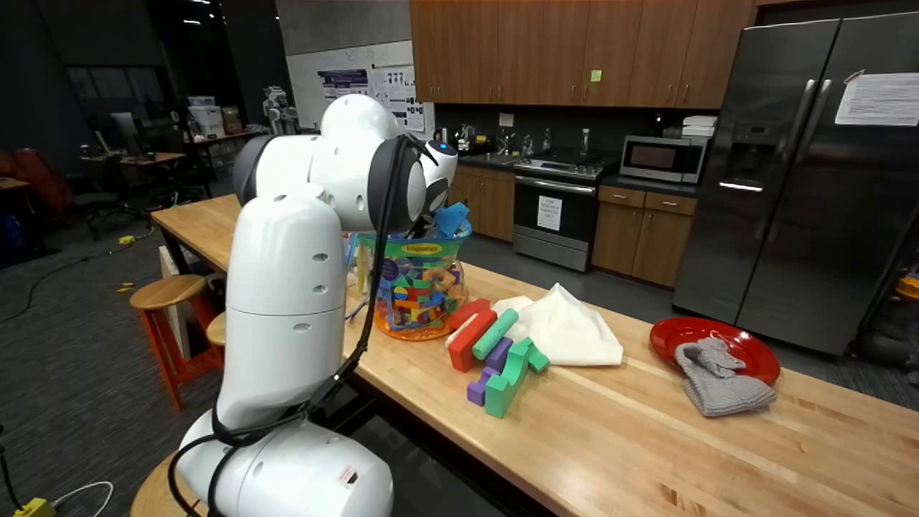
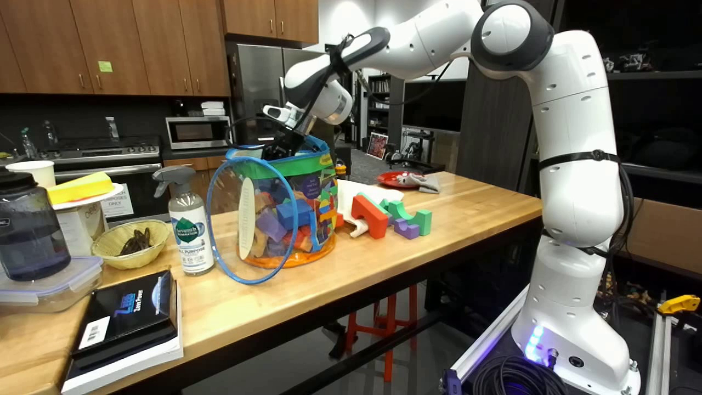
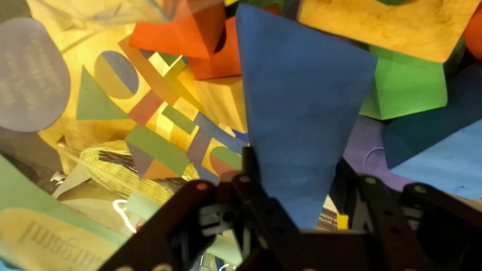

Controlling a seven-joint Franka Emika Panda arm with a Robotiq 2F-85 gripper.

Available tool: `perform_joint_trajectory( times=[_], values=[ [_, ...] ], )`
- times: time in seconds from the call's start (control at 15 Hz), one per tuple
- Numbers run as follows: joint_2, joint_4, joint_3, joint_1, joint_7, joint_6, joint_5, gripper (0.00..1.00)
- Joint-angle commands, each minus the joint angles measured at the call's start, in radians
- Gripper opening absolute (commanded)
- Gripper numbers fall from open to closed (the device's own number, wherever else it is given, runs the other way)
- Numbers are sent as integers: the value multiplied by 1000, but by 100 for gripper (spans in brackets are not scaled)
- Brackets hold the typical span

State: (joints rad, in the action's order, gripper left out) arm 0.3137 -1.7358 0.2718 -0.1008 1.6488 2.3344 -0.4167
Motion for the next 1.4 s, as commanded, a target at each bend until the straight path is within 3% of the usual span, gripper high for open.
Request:
perform_joint_trajectory(
  times=[0.0,0.47,0.93,1.33],
  values=[
    [-28,32,4,27,34,-27,-8,21],
    [-16,215,-15,56,57,-102,0,21],
    [-8,398,-78,100,58,-81,51,21],
    [-24,434,-124,138,38,-77,57,21]
  ],
)
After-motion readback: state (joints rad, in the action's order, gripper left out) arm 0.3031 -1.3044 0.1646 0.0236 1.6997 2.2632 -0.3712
